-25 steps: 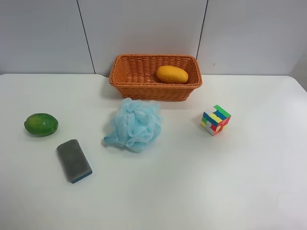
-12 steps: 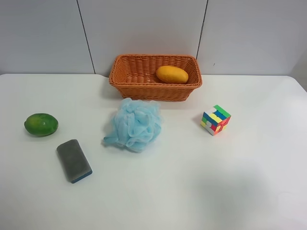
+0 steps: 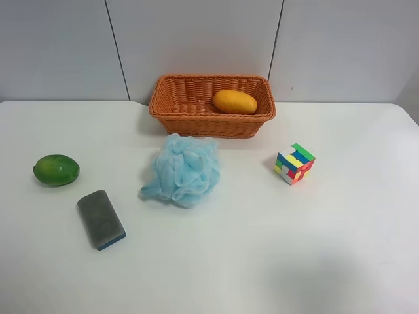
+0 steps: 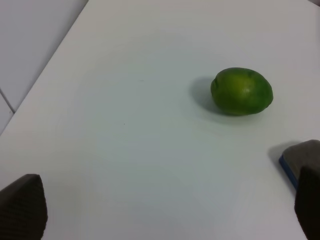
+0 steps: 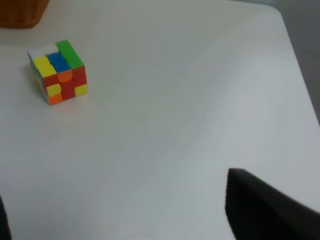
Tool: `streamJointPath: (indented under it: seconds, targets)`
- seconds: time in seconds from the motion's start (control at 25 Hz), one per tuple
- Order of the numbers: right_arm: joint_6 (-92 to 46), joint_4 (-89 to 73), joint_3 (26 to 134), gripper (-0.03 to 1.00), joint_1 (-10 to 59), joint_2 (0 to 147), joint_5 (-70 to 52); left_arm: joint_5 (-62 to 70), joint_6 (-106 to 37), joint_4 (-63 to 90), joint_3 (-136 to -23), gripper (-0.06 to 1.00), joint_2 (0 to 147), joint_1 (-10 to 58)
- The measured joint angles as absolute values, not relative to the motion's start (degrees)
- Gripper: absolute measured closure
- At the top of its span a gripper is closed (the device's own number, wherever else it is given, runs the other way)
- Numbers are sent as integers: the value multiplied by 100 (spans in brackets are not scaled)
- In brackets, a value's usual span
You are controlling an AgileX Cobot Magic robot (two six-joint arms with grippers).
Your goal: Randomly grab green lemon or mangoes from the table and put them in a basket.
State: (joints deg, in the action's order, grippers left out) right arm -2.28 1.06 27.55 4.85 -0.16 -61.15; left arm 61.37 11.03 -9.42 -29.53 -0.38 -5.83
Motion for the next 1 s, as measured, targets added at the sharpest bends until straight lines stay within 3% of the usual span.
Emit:
streamJointPath:
  seconds: [0.4,1.0]
  targets:
    - [69,409,2755,4,485,-16,-6115,6137,1103,-948,-2953,-5,-38,-583]
    - [193,498,2755,4,485,-16,-6115,6137,1103,-952,-2953,-5,-38,-583]
